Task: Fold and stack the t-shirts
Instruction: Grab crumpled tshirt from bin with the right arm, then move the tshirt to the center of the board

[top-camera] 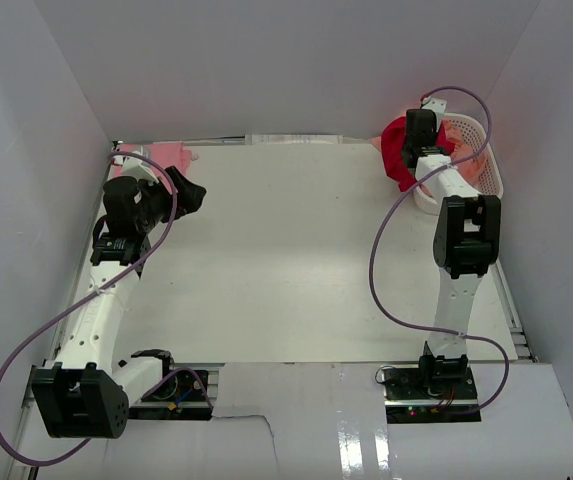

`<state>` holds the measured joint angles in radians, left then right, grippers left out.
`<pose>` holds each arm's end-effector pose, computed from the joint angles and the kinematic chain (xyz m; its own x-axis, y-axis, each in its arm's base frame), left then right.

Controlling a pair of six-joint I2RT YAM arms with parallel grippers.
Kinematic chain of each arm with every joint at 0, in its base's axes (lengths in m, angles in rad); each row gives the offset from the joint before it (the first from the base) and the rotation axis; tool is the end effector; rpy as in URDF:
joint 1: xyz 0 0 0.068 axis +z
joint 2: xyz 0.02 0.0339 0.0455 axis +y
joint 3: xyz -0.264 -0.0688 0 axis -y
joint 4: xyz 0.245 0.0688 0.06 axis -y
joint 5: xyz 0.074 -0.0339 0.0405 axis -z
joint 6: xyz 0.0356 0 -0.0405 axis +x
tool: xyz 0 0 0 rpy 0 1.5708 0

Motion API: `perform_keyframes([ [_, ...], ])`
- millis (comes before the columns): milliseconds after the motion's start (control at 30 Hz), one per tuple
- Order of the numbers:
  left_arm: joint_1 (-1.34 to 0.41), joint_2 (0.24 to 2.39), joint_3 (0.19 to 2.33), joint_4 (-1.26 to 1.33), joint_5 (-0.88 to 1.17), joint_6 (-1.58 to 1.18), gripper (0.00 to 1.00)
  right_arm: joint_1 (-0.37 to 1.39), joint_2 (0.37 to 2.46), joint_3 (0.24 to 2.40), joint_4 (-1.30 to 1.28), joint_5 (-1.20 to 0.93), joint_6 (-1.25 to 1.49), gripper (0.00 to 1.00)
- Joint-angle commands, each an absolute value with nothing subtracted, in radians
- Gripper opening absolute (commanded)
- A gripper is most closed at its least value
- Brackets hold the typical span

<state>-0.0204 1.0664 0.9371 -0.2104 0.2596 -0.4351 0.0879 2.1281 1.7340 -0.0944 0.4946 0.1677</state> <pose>0.2451 -0.0141 0.3364 -0.4124 -0.3990 -0.8190 0.0969 0.8746 -0.4750 0.5014 0.0272 0.2494 -0.4041 0.1119 -0.9078 0.4135 0.9076 -0.0723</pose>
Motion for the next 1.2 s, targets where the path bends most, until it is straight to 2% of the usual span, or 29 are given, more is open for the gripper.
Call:
perform_keyframes([
  [0,-0.015,1.066,0.943,-0.199,0.275,-0.436,0.95,0.081,2.146,1.833,-0.101,0.523,0.155,0.39],
  [33,-0.015,1.066,0.942,-0.199,0.278,-0.436,0.95,0.081,2.143,1.835,-0.104,0.531,0.156,0.14],
  [67,-0.015,1.065,0.942,-0.198,0.281,-0.437,0.95,0.081,2.137,1.832,-0.104,0.540,0.158,0.08],
  [133,-0.015,1.062,0.940,-0.201,0.284,-0.439,0.95,0.080,2.114,1.828,-0.106,0.535,0.160,0.08],
  [267,-0.015,1.055,0.940,-0.199,0.284,-0.439,0.95,0.083,2.053,1.859,-0.121,0.393,0.156,0.08],
  [400,-0.015,1.048,0.937,-0.201,0.281,-0.434,0.95,0.084,1.987,2.015,-0.227,0.226,0.169,0.08],
  [433,-0.014,1.045,0.936,-0.199,0.279,-0.434,0.95,0.084,1.983,2.127,-0.267,0.142,0.182,0.08],
  [567,-0.015,1.037,0.931,-0.202,0.267,-0.430,0.95,0.086,1.918,2.310,-0.428,-0.134,0.250,0.08],
  [700,-0.015,1.035,0.934,-0.201,0.270,-0.433,0.95,0.127,1.684,2.209,-0.492,-0.374,0.295,0.08],
  [767,-0.015,1.040,0.934,-0.201,0.270,-0.433,0.95,0.155,1.593,2.088,-0.511,-0.506,0.304,0.08],
  [833,-0.015,1.043,0.934,-0.201,0.275,-0.434,0.95,0.221,1.376,1.926,-0.494,-0.659,0.302,0.08],
  [867,-0.015,1.042,0.934,-0.199,0.275,-0.434,0.95,0.221,1.374,1.881,-0.488,-0.687,0.302,0.08],
  [900,-0.015,1.043,0.934,-0.199,0.275,-0.434,0.95,0.239,1.261,1.843,-0.483,-0.707,0.296,0.08],
  [1000,-0.015,1.042,0.934,-0.199,0.273,-0.436,0.95,0.239,1.094,1.819,-0.535,-0.720,0.278,0.08],
  [1100,-0.015,1.046,0.939,-0.198,0.265,-0.434,0.95,0.239,1.097,1.966,-0.753,-0.646,0.236,0.08],
  [1167,-0.015,1.048,0.940,-0.198,0.264,-0.433,0.94,0.239,1.114,1.959,-0.802,-0.640,0.226,0.08],
])
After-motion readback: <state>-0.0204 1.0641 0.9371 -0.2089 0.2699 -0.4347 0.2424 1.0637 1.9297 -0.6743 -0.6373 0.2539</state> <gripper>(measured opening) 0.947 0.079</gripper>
